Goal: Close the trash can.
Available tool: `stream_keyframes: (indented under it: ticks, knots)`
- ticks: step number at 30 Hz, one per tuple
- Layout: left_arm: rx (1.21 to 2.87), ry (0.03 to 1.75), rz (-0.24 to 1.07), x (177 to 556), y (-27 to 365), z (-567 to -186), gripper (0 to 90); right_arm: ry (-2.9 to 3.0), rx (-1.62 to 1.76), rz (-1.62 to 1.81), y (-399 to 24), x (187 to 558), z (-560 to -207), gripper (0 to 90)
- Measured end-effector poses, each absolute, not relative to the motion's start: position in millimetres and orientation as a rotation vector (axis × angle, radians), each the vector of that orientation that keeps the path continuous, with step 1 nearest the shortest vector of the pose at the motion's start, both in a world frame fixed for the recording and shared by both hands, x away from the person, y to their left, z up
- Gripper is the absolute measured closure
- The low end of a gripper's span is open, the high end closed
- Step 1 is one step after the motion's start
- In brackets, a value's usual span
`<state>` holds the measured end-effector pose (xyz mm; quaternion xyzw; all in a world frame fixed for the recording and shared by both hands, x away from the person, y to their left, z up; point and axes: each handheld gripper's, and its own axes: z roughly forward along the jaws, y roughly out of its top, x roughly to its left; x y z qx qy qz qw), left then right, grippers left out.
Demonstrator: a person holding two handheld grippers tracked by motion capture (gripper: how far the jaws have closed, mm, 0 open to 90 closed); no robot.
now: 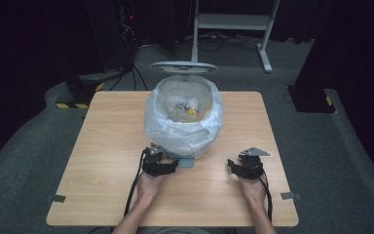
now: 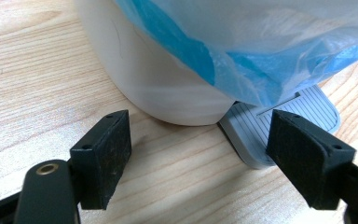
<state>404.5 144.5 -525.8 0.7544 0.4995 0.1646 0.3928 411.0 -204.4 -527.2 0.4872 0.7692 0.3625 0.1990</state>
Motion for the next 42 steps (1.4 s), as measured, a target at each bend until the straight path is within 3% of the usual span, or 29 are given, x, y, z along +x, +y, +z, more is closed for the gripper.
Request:
stream_keyframes:
  ticks: [16, 42]
  knots:
    - [1.913, 1.265, 0.406, 402.9, 145.6, -525.6, 21.1, 2.150, 1.336, 0.939, -200.9, 412.1, -527.7, 38.6]
    - [1.875, 1.245, 0.419, 397.0, 151.1, -516.1, 20.2, 2.139, 1.346, 0.931, -200.6, 412.1, -527.8, 36.4]
